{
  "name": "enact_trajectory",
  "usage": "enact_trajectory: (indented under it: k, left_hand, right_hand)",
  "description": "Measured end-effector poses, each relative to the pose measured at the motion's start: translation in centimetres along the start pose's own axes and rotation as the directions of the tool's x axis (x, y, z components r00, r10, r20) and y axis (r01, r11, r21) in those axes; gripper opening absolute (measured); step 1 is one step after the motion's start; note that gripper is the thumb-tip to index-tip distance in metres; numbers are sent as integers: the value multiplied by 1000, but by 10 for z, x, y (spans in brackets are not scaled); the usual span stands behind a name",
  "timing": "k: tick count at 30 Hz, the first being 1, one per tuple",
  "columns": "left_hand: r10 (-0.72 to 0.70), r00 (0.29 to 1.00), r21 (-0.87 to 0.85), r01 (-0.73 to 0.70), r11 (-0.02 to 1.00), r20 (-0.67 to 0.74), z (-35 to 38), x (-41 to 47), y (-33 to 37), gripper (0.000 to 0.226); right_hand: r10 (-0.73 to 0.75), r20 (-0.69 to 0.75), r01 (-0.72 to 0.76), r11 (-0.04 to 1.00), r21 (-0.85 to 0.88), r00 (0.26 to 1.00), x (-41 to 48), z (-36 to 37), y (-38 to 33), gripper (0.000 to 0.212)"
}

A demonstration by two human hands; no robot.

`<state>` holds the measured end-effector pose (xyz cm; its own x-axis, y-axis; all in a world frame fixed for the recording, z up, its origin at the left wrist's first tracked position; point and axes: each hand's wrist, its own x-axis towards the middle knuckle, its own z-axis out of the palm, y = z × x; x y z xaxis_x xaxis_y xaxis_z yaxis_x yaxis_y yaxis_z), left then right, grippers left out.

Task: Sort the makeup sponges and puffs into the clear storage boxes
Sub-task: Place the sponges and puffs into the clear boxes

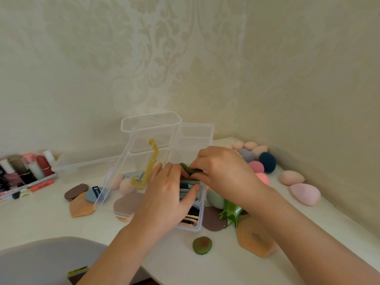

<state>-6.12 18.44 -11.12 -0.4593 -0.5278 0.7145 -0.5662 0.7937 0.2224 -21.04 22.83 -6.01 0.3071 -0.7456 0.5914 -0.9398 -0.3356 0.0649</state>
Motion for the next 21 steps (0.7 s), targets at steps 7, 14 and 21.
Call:
enact_trajectory:
  k: [7, 14, 21]
  left_hand:
    - [-37, 999, -76, 40, 996, 40, -4, -3, 1, 33]
    - [-23, 998, -108, 29, 994, 57, -3, -3, 0, 45]
    - [-34, 992, 28, 31, 999, 118, -3, 0, -1, 46]
  right_hand:
    - [10, 8, -10, 997, -81, 1000, -3, 3, 2, 12]
    - [91, 288, -113, 992, 63, 953, -6, 4, 7, 32]
    - [184, 129, -212, 943, 257, 975, -5, -8, 9, 18]
